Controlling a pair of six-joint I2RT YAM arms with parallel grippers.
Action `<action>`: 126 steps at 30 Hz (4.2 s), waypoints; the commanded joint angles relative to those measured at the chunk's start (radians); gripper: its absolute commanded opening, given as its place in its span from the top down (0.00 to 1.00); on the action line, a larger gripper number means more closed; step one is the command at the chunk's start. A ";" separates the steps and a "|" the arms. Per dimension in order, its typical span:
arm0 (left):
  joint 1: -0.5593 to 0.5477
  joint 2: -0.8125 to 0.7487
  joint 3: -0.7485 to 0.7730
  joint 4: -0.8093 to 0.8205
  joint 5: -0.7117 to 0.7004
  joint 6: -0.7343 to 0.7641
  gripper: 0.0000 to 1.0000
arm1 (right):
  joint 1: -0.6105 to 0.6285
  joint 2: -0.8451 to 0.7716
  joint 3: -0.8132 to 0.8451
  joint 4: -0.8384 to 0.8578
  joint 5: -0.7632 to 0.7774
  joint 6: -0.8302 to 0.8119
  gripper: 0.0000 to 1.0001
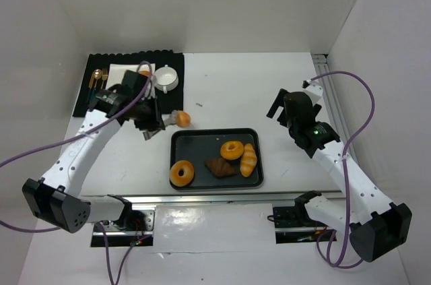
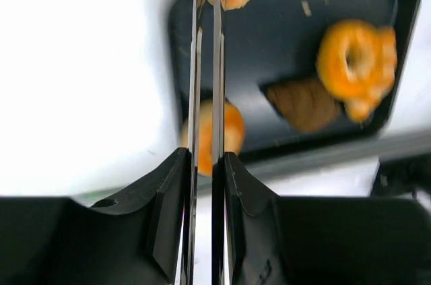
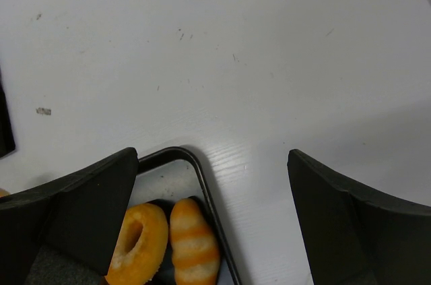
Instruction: Place the bread
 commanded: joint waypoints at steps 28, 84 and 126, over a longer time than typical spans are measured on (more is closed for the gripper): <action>0.654 0.450 0.281 0.406 -0.098 -0.115 0.47 | 0.007 0.027 -0.008 0.037 -0.006 -0.018 0.01; -0.030 0.975 0.937 0.464 -0.169 0.230 0.43 | 0.007 0.047 0.001 0.026 0.014 0.000 0.01; -0.077 0.285 0.130 0.446 0.106 0.160 0.00 | 0.007 0.108 0.004 -0.002 -0.009 0.049 0.01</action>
